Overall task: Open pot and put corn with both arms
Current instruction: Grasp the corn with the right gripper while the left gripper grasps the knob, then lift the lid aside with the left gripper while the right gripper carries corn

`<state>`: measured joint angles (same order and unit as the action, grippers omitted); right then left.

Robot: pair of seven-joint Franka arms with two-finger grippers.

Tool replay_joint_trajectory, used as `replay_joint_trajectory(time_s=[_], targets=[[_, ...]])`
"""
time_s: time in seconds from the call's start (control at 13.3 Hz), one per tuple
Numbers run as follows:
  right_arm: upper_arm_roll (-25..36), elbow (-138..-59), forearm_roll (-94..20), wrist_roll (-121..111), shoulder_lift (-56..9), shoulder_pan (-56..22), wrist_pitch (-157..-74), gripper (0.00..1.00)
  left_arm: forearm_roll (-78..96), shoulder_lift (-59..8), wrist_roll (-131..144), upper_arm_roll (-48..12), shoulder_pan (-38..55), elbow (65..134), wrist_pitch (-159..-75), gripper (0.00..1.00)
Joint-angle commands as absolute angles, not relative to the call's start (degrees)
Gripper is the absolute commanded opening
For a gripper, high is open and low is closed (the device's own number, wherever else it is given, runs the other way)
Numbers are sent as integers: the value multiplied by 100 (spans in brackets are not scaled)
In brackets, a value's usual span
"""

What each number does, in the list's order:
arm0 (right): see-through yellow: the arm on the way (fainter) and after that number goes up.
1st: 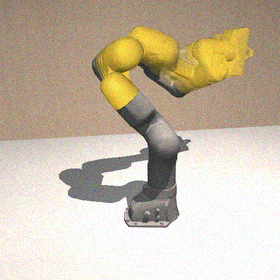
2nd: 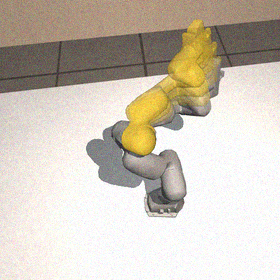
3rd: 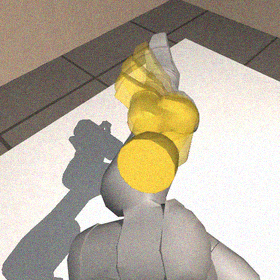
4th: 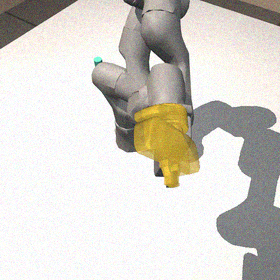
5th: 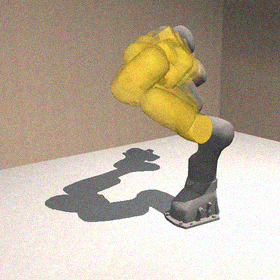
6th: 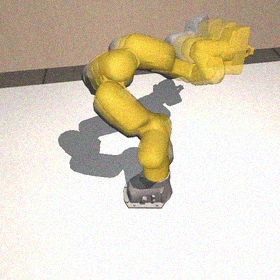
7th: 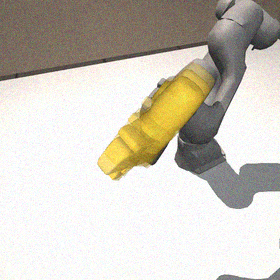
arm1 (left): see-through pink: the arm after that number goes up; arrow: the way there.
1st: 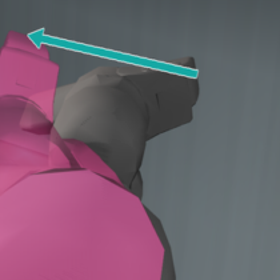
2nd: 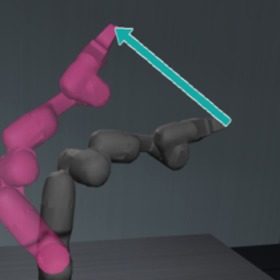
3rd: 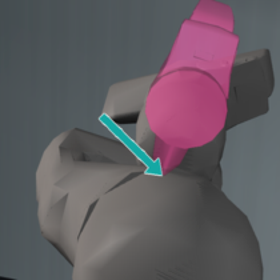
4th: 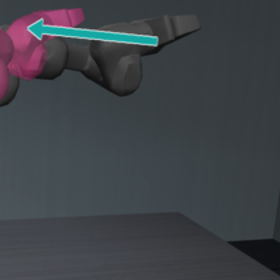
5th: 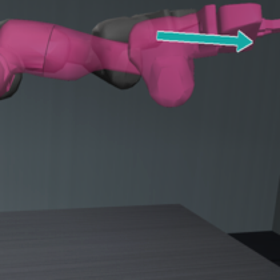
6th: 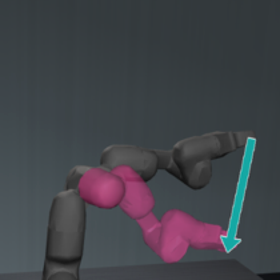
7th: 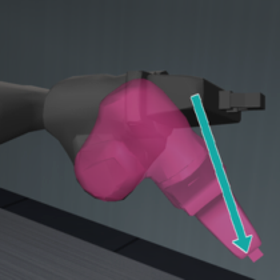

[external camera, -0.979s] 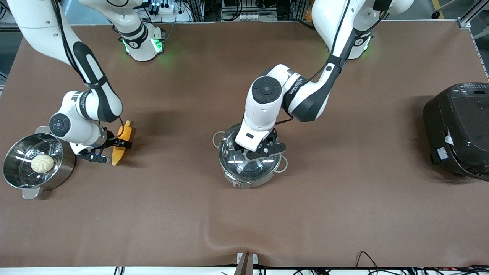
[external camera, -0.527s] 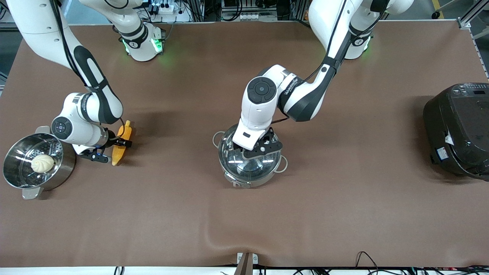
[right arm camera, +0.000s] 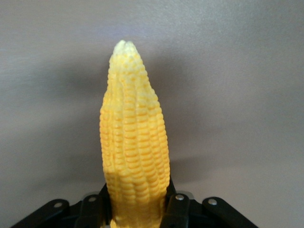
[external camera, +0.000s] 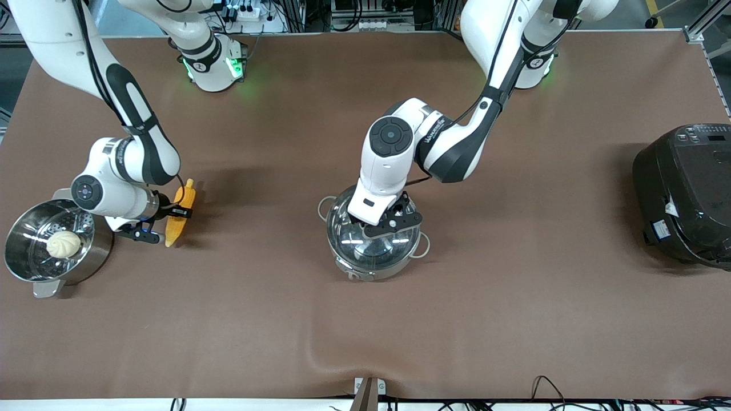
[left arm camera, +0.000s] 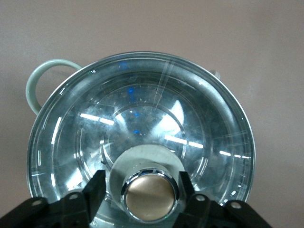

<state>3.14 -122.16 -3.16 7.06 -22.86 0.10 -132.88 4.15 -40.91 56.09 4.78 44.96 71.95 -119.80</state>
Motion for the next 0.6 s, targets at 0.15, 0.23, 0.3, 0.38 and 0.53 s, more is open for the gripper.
replay_joint_trajectory(time_s=[0.15,0.23,0.3,0.38,0.53], targets=[[255,-11237,-360,1045,-1705,-508,-11696,6,457,-4184,5695,545,4544,7075,-11944,0],[264,-10754,-360,1142,-1722,-675,-11159,7,457,-4184,5678,545,4544,7075,-11944,0],[264,-10358,-360,1290,-1749,-807,-10814,8,457,-4184,5669,545,4535,7075,-11953,0],[264,-10066,-360,1388,-1766,-957,-10602,8,457,-4157,5669,545,4526,7075,-11944,0],[264,-9696,-413,1555,-1775,-1290,-10372,8,448,-4044,5678,571,4526,7075,-11874,0]])
